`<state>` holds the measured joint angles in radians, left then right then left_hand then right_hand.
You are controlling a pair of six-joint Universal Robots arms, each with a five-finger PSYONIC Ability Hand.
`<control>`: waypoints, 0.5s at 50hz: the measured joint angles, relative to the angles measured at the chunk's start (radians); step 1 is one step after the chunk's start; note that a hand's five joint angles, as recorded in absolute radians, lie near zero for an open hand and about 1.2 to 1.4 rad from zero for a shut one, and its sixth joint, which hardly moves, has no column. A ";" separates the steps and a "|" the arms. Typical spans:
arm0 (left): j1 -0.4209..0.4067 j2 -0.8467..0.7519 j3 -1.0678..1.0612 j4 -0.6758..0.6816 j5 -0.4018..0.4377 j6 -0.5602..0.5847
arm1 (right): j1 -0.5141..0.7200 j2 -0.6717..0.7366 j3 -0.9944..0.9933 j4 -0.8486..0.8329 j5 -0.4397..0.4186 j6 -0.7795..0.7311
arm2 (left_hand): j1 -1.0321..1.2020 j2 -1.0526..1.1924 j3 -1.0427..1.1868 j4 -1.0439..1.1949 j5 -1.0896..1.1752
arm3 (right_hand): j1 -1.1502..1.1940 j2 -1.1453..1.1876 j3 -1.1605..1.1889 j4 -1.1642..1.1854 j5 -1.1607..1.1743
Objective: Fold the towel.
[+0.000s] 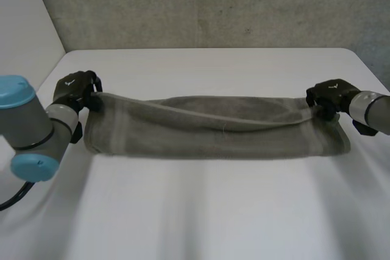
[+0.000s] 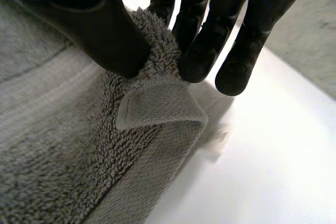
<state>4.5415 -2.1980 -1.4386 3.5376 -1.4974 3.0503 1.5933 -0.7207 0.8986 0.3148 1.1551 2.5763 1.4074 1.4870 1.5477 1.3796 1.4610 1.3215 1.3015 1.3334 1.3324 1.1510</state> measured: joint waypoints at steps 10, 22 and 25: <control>-0.041 -0.113 0.149 0.000 -0.042 0.001 | 0.043 0.054 -0.035 -0.217 0.050 0.089 | 0.000 0.000 0.000 0.000 0.000 | -0.001 0.000 -0.001 -0.001 -0.001; -0.055 -0.167 0.204 0.000 -0.042 0.000 | 0.068 0.111 -0.058 -0.267 0.144 0.099 | -0.752 -0.778 -0.823 -0.762 -0.782 | -1.063 -1.043 -1.076 -1.073 -1.096; -0.056 -0.164 0.204 -0.005 -0.042 0.001 | 0.071 0.111 -0.060 -0.263 0.185 0.100 | -1.054 -1.111 -1.182 -1.032 -1.120 | -1.086 -1.050 -1.088 -1.079 -1.096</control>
<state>4.4853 -2.3621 -1.2349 3.5330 -1.5391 3.0508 1.6641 -0.6098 0.8382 0.0519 1.3398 2.6766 0.3532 0.3762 0.3660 0.3476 0.3409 0.2359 0.2518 0.2456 0.2531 0.0554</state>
